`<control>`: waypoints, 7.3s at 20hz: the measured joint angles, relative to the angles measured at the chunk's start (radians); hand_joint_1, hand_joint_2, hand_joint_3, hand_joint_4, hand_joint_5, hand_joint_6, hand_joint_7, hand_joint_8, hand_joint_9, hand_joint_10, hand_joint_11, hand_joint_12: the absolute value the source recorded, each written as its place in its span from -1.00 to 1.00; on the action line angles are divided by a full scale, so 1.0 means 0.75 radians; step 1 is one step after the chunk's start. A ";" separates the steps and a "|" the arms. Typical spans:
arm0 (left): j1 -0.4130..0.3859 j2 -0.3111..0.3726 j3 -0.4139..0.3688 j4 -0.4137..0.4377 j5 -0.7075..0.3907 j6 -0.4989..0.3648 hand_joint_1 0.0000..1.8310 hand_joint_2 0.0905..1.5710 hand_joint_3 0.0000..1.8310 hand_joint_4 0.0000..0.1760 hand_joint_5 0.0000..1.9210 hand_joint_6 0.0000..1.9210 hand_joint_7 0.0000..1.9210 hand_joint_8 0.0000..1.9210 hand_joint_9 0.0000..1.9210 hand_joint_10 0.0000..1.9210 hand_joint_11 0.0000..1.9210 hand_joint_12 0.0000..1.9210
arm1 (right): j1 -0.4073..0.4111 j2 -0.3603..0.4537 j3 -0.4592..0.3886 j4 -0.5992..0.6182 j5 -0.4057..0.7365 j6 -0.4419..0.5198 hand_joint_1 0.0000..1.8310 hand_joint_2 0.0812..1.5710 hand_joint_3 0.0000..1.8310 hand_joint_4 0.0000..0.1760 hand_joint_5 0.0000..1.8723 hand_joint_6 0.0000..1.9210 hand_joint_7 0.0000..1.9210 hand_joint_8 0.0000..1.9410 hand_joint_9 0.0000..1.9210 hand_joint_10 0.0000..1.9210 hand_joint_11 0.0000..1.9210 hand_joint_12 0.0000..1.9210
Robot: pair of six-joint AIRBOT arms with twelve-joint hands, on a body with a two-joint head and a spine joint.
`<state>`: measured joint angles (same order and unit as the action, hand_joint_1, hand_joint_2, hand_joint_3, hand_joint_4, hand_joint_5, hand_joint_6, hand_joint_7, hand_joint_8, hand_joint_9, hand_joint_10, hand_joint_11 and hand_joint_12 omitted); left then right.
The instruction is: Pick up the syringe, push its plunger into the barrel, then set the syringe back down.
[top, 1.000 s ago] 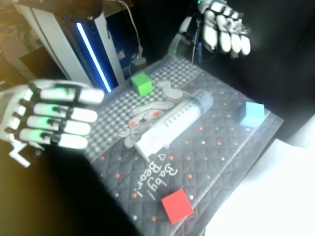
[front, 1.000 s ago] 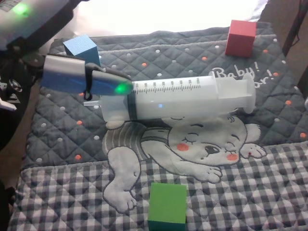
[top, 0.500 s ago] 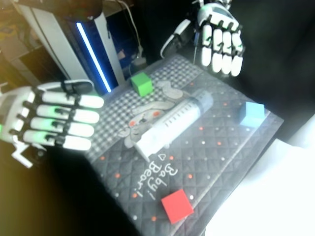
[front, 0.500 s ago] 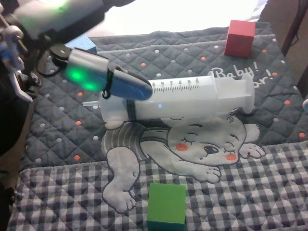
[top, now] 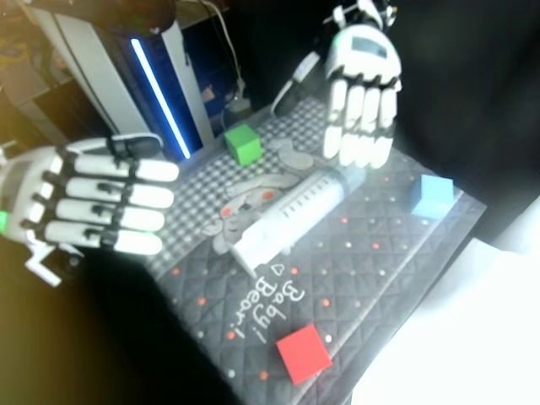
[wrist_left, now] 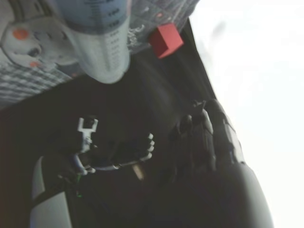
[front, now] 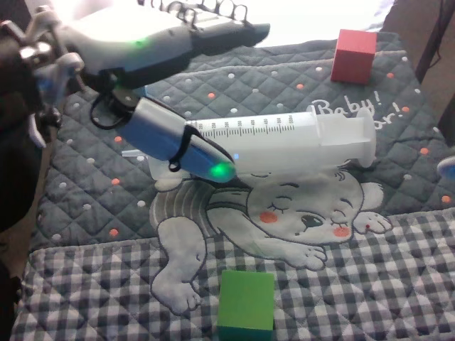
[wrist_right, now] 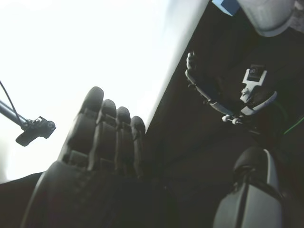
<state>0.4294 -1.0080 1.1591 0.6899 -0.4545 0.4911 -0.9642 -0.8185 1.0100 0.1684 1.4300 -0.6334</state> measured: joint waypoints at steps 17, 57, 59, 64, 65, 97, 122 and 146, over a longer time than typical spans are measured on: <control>-0.046 -0.216 0.132 0.271 0.204 -0.131 -0.48 -0.24 -1.00 -1.00 -0.96 -1.00 -0.89 -1.00 -0.85 -1.00 -1.00 -0.53 | 0.027 -0.017 0.008 -0.011 0.000 0.001 -0.18 -0.26 -1.00 -0.57 -0.86 -0.99 -0.85 -0.99 -0.85 -1.00 -0.80 -0.85; 0.047 -0.498 0.370 0.306 0.456 -0.148 0.14 0.22 -1.00 -1.00 -0.54 -1.00 -0.43 -1.00 -0.37 -0.99 -0.72 -0.06 | 0.046 -0.031 0.005 -0.036 -0.004 0.002 -0.08 -0.26 -0.99 -0.64 -0.77 -1.00 -0.75 -1.00 -0.73 -0.99 -0.75 -0.82; 0.039 -0.498 0.370 0.312 0.444 -0.147 0.25 0.34 -1.00 -1.00 -0.41 -0.99 -0.29 -0.99 -0.20 -0.97 -0.50 0.10 | 0.046 -0.031 0.005 -0.037 0.006 0.002 -0.06 -0.25 -0.99 -0.81 -0.76 -1.00 -0.74 -1.00 -0.71 -0.99 -0.73 -0.81; 0.030 -0.497 0.370 0.313 0.434 -0.145 0.29 0.51 -1.00 -1.00 -0.28 0.40 -0.08 0.27 -0.05 0.34 -0.06 0.70 | 0.046 -0.031 0.005 -0.036 0.001 0.003 -0.11 -0.23 -0.99 -0.82 -0.77 -1.00 -0.73 -1.00 -0.71 -1.00 -0.74 -0.81; 0.030 -0.496 0.373 0.311 0.433 -0.141 0.28 0.50 -1.00 -0.99 -0.24 0.42 -0.08 0.27 -0.06 0.58 0.01 0.79 | 0.046 -0.031 0.005 -0.036 0.001 0.003 -0.09 -0.24 -0.99 -0.69 -0.77 -1.00 -0.73 -1.00 -0.71 -1.00 -0.74 -0.81; -0.010 -0.286 0.378 -0.232 0.031 -0.092 0.64 0.47 -0.99 -1.00 0.32 1.00 0.53 1.00 0.68 1.00 0.71 1.00 | 0.046 -0.122 0.033 0.009 -0.002 0.044 -0.79 0.10 -1.00 -0.38 -0.90 -1.00 -0.92 -1.00 -0.93 -1.00 -1.00 -0.76; -0.084 -0.257 0.329 -0.232 -0.039 -0.076 0.58 0.45 -1.00 -1.00 0.24 1.00 0.50 1.00 0.64 1.00 0.68 1.00 | 0.046 -0.300 0.103 0.048 -0.004 0.099 -1.00 -0.01 -1.00 -1.00 -1.00 -1.00 -1.00 -1.00 -1.00 -1.00 -1.00 -1.00; -0.131 -0.292 0.377 -0.208 0.036 -0.067 0.70 0.42 -1.00 -1.00 0.37 1.00 0.61 1.00 0.73 1.00 0.75 1.00 | 0.135 -0.359 0.136 0.026 -0.047 0.141 -1.00 0.05 -1.00 -0.85 -0.96 -0.99 -1.00 -1.00 -1.00 -1.00 -1.00 -1.00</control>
<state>0.3309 -1.2274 1.4422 0.5343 -0.4278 0.4412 -0.8631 -1.0878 1.1122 0.1879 1.3945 -0.5278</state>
